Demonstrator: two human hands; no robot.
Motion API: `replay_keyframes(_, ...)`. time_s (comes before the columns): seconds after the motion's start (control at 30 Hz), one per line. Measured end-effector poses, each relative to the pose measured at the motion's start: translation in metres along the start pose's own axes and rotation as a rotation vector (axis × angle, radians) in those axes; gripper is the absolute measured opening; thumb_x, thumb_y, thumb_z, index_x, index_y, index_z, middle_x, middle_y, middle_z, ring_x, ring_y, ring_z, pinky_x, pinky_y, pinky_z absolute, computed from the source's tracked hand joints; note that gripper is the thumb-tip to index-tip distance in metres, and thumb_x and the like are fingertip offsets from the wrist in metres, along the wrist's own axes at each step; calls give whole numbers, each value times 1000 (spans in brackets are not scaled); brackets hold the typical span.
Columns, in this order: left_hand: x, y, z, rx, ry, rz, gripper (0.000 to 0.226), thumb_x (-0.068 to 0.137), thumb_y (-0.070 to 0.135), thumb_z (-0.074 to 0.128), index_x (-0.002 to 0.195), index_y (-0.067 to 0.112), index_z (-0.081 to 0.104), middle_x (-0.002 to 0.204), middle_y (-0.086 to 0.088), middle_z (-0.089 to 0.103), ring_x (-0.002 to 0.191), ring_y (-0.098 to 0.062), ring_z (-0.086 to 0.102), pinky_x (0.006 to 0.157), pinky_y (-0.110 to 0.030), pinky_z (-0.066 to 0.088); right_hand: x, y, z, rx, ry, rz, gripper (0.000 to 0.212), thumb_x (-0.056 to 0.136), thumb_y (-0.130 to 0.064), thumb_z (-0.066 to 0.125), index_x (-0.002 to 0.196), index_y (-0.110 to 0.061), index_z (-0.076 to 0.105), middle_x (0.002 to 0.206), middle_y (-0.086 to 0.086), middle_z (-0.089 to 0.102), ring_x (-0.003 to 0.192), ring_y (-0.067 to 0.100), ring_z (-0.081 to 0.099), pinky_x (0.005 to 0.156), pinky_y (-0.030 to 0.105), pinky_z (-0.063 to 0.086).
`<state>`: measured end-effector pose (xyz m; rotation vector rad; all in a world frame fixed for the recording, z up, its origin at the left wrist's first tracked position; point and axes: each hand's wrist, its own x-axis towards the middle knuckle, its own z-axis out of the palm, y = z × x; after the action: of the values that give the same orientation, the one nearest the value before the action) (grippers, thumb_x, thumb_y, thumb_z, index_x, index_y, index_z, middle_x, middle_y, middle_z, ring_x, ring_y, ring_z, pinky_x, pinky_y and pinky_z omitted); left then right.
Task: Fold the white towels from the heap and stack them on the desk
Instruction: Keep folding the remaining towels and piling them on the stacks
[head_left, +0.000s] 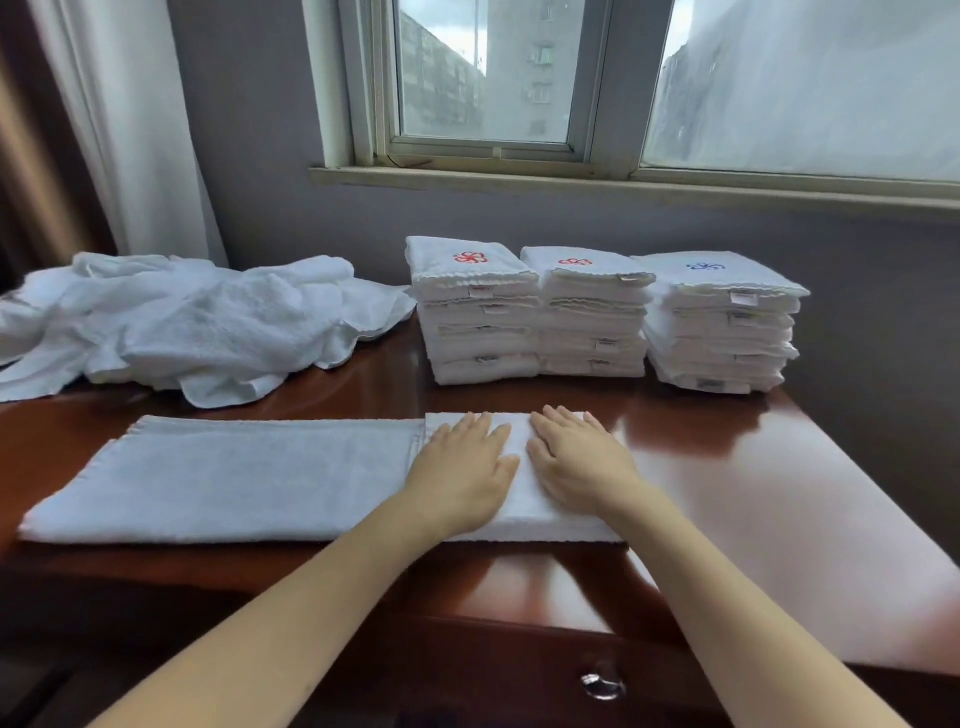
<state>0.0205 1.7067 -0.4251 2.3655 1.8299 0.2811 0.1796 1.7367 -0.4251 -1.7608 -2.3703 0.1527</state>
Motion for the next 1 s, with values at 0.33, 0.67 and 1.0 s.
replay_keyframes(0.33, -3, -22, 8, 28, 5, -27, 62, 100, 56, 22, 157, 33, 12, 166, 4, 3, 151, -12, -2, 123, -37, -3, -2, 5, 15, 9, 10, 16, 65, 99, -54, 20, 156, -23, 19, 164, 5, 12, 152, 17, 3, 122, 38, -1)
replay_keyframes(0.67, -51, -82, -14, 46, 5, -106, 64, 100, 60, 19, 157, 32, 12, 165, 5, 5, 151, -9, 0, 123, -34, 1, -6, -29, -1, -11, 6, -28, 63, 100, -54, 30, 154, -22, 25, 160, 5, 25, 149, 21, 14, 121, 41, 3)
replay_keyframes(1.0, -120, -208, -42, 98, 48, -470, 60, 101, 58, 23, 156, 35, 17, 165, 5, 5, 152, -11, 2, 122, -34, 3, 16, -166, 24, 169, -20, -457, 55, 101, -47, 41, 151, -27, 33, 159, -4, 31, 149, 16, 18, 122, 39, 7)
